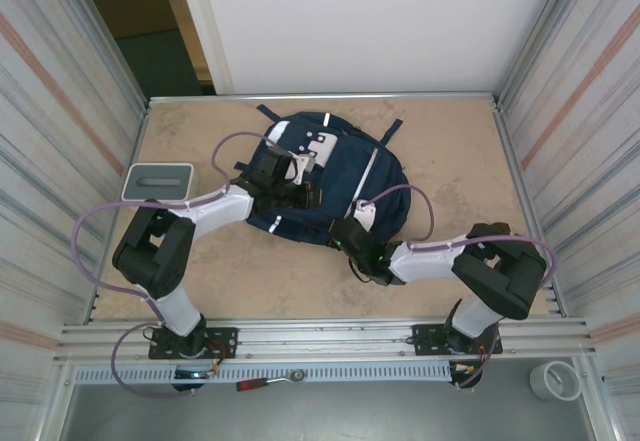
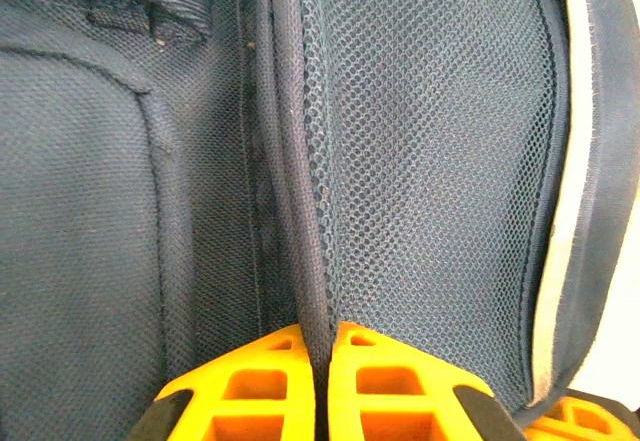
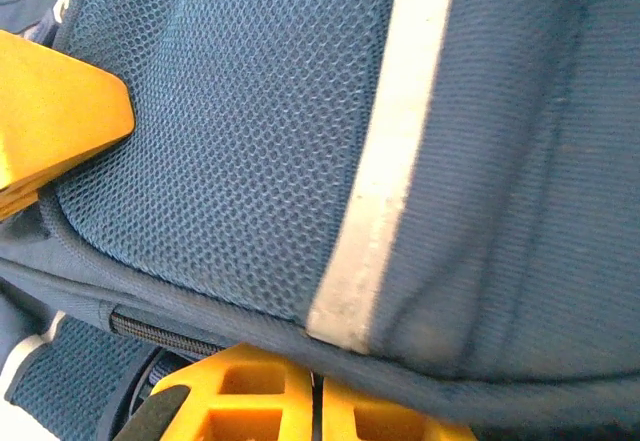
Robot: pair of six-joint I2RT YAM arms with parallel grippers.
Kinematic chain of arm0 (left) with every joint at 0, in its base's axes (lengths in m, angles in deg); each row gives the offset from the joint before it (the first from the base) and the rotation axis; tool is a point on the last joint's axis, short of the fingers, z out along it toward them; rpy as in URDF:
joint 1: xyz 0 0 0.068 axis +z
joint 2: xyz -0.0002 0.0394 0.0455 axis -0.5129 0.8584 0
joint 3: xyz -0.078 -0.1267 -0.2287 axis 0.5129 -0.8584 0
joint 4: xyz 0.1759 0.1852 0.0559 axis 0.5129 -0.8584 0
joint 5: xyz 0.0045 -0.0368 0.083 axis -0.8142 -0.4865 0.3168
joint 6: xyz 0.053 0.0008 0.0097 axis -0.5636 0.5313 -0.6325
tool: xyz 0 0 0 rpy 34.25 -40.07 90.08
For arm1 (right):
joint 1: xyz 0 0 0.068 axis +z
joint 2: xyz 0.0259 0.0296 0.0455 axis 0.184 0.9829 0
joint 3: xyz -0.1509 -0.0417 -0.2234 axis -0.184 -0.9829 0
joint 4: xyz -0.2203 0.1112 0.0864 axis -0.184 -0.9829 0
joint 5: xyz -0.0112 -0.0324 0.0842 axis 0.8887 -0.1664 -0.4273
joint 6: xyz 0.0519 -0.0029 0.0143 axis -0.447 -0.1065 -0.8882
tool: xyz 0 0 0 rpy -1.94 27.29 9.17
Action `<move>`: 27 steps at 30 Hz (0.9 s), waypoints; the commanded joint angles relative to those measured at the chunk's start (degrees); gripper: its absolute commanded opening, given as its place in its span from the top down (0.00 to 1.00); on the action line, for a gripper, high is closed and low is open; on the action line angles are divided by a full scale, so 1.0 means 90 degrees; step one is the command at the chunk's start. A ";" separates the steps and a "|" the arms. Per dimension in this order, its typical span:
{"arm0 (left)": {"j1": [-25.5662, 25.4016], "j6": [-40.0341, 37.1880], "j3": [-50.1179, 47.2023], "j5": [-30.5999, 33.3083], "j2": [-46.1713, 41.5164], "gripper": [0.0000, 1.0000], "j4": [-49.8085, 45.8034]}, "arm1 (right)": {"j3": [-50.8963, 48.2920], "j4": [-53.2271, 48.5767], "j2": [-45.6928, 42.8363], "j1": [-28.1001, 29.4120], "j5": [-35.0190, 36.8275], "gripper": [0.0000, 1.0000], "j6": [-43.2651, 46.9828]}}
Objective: Pack the student bag
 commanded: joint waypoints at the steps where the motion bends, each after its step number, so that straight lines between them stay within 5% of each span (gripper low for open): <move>1: 0.0358 -0.0321 -0.0096 0.0033 -0.0202 1.00 -0.0262 | -0.0281 -0.0985 -0.0560 0.0005 0.0548 1.00 0.0386; 6: 0.0725 -0.0630 -0.0078 0.0049 -0.0234 1.00 -0.0418 | -0.0583 -0.2175 -0.1496 -0.0150 0.0565 1.00 0.1067; 15: 0.0793 -0.1106 0.0081 0.0001 -0.0308 0.99 -0.0595 | -0.0651 -0.2461 -0.2453 -0.1472 -0.1434 1.00 0.2677; 21: 0.0650 -0.1470 -0.0257 0.0392 -0.0996 0.60 -0.0456 | -0.0194 -0.2672 -0.2418 -0.1680 -0.2163 1.00 0.3047; 27: 0.0151 -0.2609 -0.0993 0.1363 -0.2314 0.40 0.0168 | 0.0288 -0.3019 -0.2412 -0.1844 -0.2766 1.00 0.3012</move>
